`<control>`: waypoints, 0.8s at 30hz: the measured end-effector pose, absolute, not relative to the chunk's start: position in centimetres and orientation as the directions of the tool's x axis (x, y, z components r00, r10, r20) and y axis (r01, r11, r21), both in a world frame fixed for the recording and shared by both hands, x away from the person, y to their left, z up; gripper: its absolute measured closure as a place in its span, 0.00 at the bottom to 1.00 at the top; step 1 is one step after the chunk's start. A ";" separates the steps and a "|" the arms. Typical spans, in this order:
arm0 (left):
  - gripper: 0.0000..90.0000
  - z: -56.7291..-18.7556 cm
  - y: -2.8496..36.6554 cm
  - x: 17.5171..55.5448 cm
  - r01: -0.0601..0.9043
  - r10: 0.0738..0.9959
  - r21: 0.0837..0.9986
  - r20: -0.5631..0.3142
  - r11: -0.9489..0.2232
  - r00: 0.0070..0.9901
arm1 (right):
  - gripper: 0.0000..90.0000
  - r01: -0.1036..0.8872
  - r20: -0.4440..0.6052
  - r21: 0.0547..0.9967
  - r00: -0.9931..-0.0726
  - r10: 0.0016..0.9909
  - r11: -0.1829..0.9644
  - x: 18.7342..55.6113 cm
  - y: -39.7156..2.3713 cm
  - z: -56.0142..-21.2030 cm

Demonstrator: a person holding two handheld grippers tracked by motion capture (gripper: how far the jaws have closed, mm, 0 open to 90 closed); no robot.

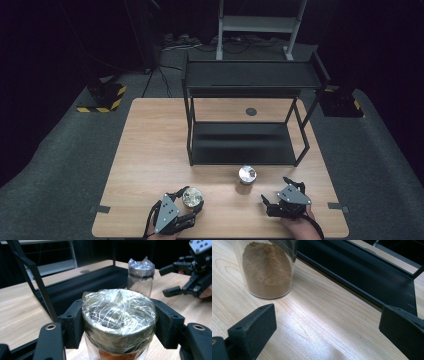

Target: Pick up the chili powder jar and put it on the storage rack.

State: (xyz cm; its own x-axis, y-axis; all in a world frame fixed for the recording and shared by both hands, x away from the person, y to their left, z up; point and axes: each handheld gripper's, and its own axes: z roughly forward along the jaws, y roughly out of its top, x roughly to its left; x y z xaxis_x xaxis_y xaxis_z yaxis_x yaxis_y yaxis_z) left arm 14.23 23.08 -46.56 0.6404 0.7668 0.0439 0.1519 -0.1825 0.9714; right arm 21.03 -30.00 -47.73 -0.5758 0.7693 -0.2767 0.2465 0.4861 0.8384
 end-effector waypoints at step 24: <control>0.38 -42.4 23.3 14.7 0.089 0.777 0.988 0.042 -0.125 0.629 | 0.00 0.248 -0.268 0.841 -0.581 0.768 0.481 21.1 -30.3 -47.7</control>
State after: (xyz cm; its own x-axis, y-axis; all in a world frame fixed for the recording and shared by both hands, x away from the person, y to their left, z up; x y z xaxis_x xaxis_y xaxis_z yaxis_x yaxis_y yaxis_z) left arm 14.75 23.30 -42.37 0.6285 0.7767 0.0419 0.0886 -0.1250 0.9882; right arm 21.14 -30.28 -47.69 -0.5813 0.7683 -0.2680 0.2485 0.4812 0.8406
